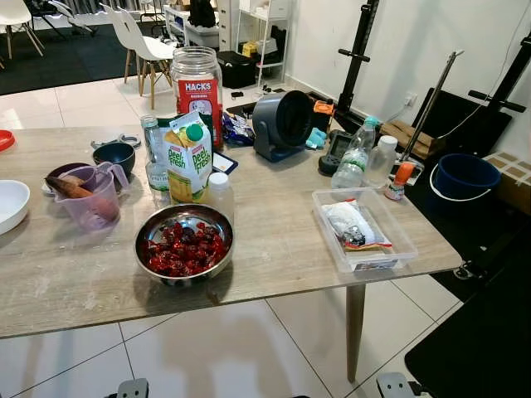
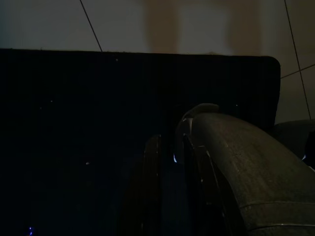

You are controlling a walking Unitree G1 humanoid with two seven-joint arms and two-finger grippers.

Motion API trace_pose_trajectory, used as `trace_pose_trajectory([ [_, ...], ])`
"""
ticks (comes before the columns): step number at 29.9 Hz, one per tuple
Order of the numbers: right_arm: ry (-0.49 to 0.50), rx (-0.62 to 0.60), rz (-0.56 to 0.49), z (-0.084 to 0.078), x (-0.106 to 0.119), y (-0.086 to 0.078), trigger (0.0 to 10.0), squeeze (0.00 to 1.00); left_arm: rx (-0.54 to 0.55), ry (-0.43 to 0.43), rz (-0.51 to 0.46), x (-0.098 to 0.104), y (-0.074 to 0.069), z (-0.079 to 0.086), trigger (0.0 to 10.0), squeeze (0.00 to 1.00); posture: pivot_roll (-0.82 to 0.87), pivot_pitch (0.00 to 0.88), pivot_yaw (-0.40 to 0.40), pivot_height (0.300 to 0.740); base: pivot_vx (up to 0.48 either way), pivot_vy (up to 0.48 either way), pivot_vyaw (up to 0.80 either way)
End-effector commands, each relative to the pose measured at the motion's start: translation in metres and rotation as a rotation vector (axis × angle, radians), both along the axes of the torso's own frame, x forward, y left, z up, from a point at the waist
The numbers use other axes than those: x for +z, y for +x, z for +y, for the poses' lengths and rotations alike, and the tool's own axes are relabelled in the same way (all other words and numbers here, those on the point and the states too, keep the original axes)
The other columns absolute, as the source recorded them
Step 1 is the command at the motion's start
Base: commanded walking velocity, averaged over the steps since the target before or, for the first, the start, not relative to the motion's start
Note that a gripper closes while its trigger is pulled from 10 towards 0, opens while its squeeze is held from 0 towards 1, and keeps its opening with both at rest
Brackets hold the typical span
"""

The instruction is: Restocking fridge

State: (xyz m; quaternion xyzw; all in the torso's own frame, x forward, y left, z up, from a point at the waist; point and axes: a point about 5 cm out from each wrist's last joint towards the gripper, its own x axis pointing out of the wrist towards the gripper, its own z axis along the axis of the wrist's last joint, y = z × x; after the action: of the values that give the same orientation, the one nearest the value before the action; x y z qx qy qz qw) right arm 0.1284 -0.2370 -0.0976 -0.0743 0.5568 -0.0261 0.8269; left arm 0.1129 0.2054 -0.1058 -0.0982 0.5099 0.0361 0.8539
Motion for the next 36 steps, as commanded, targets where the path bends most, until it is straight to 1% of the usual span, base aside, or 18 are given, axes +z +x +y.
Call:
trace_pose_trajectory([
  [1, 0.009, 0.017, 0.015, 0.0034, -0.0009, 0.0001, 10.0, 0.0, 0.009, -0.01, 0.013, -0.0014, -0.0014, -0.0044, 10.0, 0.0, -0.01, 0.0, -0.038, 0.74, 0.0, 0.0, 0.0],
  [7, 0.013, 0.021, 0.011, 0.0036, -0.0005, 0.0011, 10.0, 0.0, 0.009, -0.012, 0.015, -0.0016, -0.0015, -0.0053, 10.0, 0.0, -0.01, 0.0, -0.04, 0.74, 0.0, 0.0, 0.0],
  [12, 0.005, 0.021, 0.018, 0.0018, -0.0009, -0.0012, 10.0, 0.0, 0.006, -0.018, 0.02, -0.0024, -0.0032, -0.0075, 10.0, 0.0, -0.01, 0.0, -0.042, 0.74, 0.0, 0.0, 0.0],
  [26, 0.006, 0.029, 0.02, 0.0038, -0.0012, -0.0005, 10.0, 0.0, 0.006, -0.018, 0.019, -0.0022, -0.0029, -0.0067, 10.0, 0.0, -0.01, 0.0, -0.038, 0.74, 0.0, 0.0, 0.0],
  [36, 0.008, 0.024, 0.028, 0.0034, -0.0019, -0.003, 10.0, 0.0, 0.006, -0.02, 0.022, -0.0024, -0.0033, -0.0072, 10.0, 0.0, -0.01, 0.0, -0.038, 0.74, 0.0, 0.0, 0.0],
])
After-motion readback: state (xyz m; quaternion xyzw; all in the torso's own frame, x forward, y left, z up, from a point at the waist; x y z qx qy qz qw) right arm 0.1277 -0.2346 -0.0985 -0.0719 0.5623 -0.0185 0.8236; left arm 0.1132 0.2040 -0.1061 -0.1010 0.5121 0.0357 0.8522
